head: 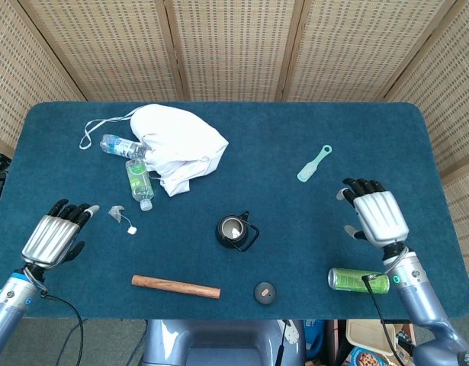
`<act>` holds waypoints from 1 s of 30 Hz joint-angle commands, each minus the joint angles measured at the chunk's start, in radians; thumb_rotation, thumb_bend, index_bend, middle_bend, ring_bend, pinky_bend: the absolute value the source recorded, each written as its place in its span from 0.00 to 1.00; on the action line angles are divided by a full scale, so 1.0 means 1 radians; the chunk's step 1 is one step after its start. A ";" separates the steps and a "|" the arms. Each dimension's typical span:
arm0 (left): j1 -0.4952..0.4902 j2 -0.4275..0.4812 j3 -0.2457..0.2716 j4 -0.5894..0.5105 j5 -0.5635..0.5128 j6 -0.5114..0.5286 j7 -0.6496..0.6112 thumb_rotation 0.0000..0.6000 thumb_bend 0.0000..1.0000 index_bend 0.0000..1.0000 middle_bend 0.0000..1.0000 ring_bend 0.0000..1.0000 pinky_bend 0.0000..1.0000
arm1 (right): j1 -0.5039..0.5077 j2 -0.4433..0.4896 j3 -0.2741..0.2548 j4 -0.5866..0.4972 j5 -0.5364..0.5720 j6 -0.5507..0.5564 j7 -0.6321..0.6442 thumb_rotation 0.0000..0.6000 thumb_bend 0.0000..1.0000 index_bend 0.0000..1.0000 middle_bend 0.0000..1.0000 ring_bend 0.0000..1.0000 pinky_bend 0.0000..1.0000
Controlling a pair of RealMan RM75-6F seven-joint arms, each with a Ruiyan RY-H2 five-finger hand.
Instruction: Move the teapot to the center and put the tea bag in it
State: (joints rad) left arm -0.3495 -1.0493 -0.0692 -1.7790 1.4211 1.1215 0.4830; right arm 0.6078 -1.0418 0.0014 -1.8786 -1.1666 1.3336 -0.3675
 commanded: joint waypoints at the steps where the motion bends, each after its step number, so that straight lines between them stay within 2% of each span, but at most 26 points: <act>1: -0.033 -0.010 0.004 0.014 -0.012 -0.044 0.022 1.00 0.35 0.24 0.30 0.33 0.36 | -0.027 0.002 0.001 0.009 -0.002 0.003 0.013 1.00 0.20 0.41 0.29 0.25 0.31; 10: -0.083 -0.075 0.014 0.069 -0.047 -0.106 0.056 1.00 0.35 0.31 0.48 0.49 0.54 | -0.075 0.008 0.011 0.025 -0.018 -0.005 0.036 1.00 0.20 0.41 0.28 0.25 0.31; 14: -0.105 -0.136 0.011 0.125 -0.074 -0.124 0.073 1.00 0.35 0.34 0.56 0.57 0.61 | -0.093 0.007 0.017 0.036 -0.025 -0.016 0.048 1.00 0.20 0.41 0.28 0.25 0.31; 22: -0.143 -0.197 0.006 0.181 -0.137 -0.166 0.084 1.00 0.36 0.36 0.62 0.61 0.62 | -0.116 0.000 0.033 0.057 -0.034 -0.040 0.064 1.00 0.20 0.41 0.28 0.25 0.31; 30: -0.175 -0.267 0.002 0.240 -0.188 -0.187 0.082 1.00 0.36 0.42 0.66 0.64 0.65 | -0.137 -0.005 0.049 0.076 -0.038 -0.059 0.077 1.00 0.20 0.41 0.28 0.25 0.31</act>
State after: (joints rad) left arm -0.5177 -1.3059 -0.0664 -1.5484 1.2419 0.9400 0.5661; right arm 0.4721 -1.0461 0.0499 -1.8038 -1.2041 1.2758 -0.2914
